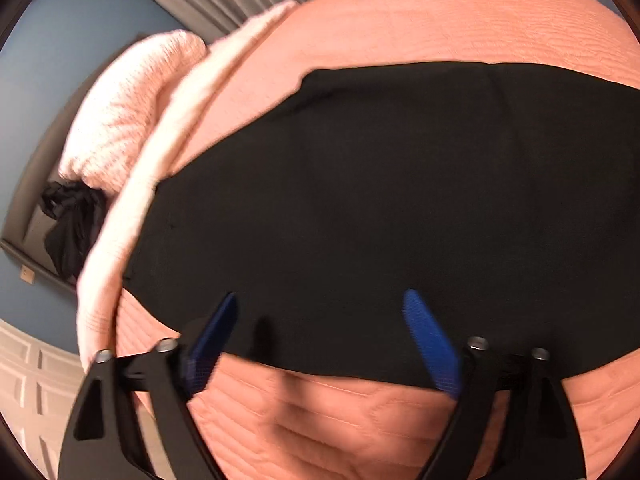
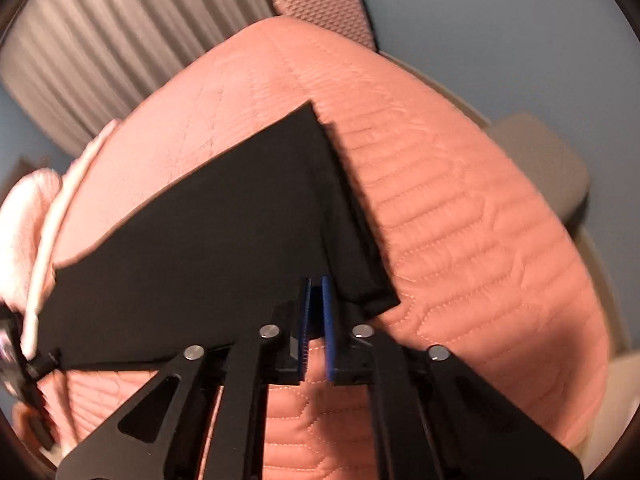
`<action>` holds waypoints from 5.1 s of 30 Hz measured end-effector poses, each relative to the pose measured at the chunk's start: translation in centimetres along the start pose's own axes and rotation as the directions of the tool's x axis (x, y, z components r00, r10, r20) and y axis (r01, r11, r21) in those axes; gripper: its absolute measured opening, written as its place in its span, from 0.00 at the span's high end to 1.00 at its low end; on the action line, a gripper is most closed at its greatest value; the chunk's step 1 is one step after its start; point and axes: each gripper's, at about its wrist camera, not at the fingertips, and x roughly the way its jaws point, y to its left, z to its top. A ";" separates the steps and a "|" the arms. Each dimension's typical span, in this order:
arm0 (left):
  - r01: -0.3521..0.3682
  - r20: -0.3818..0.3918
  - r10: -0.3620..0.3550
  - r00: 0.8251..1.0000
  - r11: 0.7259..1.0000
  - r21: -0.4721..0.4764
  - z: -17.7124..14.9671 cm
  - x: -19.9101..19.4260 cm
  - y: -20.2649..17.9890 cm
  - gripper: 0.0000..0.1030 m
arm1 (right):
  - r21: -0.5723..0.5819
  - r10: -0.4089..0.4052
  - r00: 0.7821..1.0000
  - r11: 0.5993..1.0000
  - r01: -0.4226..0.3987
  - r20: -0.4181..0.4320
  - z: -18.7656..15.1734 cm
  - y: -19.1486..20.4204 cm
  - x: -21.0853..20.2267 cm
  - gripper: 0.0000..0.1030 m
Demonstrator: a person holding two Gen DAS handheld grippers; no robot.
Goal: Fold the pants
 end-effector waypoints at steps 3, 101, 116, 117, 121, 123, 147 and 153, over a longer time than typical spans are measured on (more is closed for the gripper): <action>0.015 0.002 -0.015 1.000 1.000 0.004 -0.5 0.4 0.5 0.15 | -0.118 -0.026 0.999 0.993 0.023 -0.023 -0.5 2.0 0.7 0.92; 0.643 0.457 -0.507 0.731 0.736 -0.212 8.9 -7.2 16.7 0.84 | -0.411 0.222 0.966 0.875 -0.256 -0.131 -8.3 31.7 -3.3 0.36; 0.612 0.125 -0.628 0.768 0.778 0.144 6.8 -12.1 -13.3 0.76 | -0.119 0.252 0.959 0.956 -0.268 -0.133 -5.2 17.0 -0.9 0.35; 0.608 0.115 -0.624 0.773 0.780 0.147 6.9 -12.1 -13.3 0.76 | -0.084 0.303 0.942 0.945 -0.316 -0.141 -4.7 16.8 -0.5 0.35; 0.610 0.113 -0.628 0.770 0.776 0.161 6.1 -12.6 -12.1 0.68 | -0.118 0.343 0.920 0.922 -0.368 -0.191 -2.9 19.5 2.2 0.35; 0.654 0.100 -0.669 0.737 0.742 0.148 5.9 -12.5 -10.9 0.40 | -0.148 0.344 0.911 0.913 -0.381 -0.228 -2.6 21.1 3.6 0.35; 0.429 0.153 -0.408 0.900 0.892 -0.145 6.2 -3.5 5.0 0.19 | -0.371 0.347 0.860 0.794 -0.481 -0.373 -3.9 40.0 8.6 0.78; 0.449 0.109 -0.443 0.890 0.893 -0.032 5.5 0.1 3.3 0.14 | -0.189 0.291 0.859 0.898 -0.397 -0.422 -3.0 36.0 14.6 1.00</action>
